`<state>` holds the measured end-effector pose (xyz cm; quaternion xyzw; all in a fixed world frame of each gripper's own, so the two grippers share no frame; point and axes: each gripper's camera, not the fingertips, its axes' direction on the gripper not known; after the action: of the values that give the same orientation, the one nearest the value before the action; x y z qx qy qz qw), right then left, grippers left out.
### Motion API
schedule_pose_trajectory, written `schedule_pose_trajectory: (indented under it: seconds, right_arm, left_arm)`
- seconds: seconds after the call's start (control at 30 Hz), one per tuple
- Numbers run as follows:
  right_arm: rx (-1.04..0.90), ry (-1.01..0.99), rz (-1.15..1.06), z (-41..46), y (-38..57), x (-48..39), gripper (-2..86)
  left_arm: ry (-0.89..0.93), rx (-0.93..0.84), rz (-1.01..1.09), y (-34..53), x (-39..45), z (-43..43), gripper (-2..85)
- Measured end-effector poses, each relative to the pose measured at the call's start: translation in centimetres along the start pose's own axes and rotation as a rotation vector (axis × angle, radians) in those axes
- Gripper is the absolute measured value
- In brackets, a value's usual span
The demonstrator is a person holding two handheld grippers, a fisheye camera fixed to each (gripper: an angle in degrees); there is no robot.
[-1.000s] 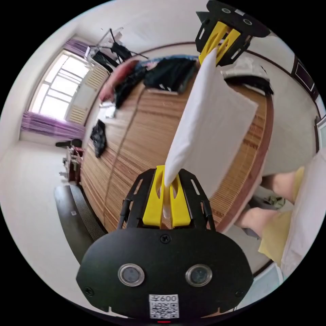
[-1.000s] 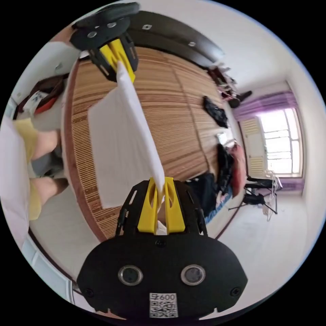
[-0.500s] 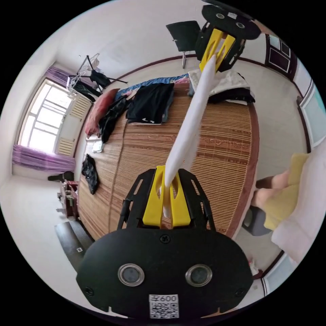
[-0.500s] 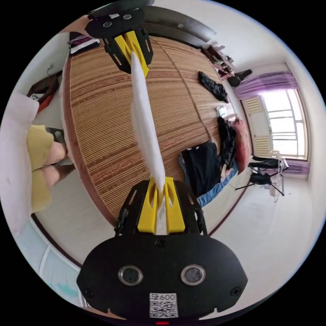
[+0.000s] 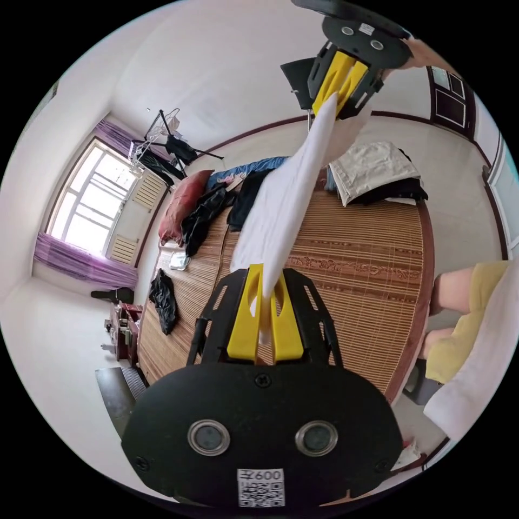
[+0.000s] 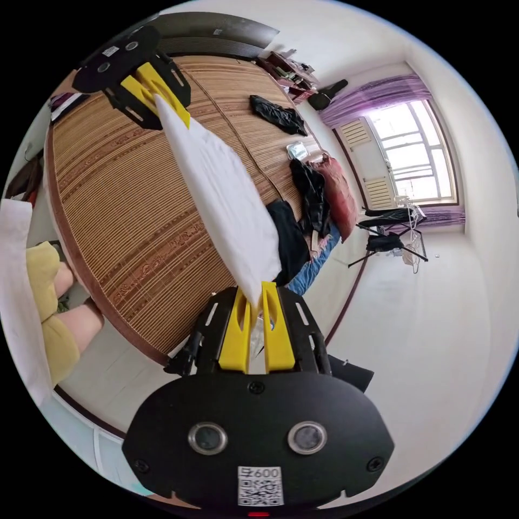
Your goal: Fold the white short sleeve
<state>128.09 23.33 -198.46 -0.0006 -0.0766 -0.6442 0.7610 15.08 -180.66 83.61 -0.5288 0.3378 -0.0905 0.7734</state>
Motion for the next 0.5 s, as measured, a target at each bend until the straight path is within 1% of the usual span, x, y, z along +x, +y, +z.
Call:
schedule_pose_trajectory:
  seconds: [0.03,0.13,0.3,0.4,0.5]
  right_arm:
    - [0.004,-0.001,-0.007,-1.2,0.0,-0.5,-0.8]
    - [-0.021,-0.104,-0.072,-2.9,0.1,-1.4,-0.8]
    - [-0.063,-0.258,-0.170,-3.2,0.8,-0.2,-0.8]
    - [-0.046,-0.315,-0.239,-2.2,1.9,2.2,-0.8]
    - [0.012,-0.325,-0.270,-2.1,3.2,6.3,-0.8]
  left_arm:
    - [0.024,0.000,-0.012,0.2,0.5,1.4,0.1]
    - [0.048,-0.022,0.021,0.3,2.2,5.3,0.2]
    - [0.109,-0.097,0.063,-0.6,6.1,12.7,0.6]
    - [0.142,-0.147,0.070,-1.7,8.3,18.0,0.9]
    - [0.139,-0.196,0.001,-3.8,8.4,22.5,0.9]
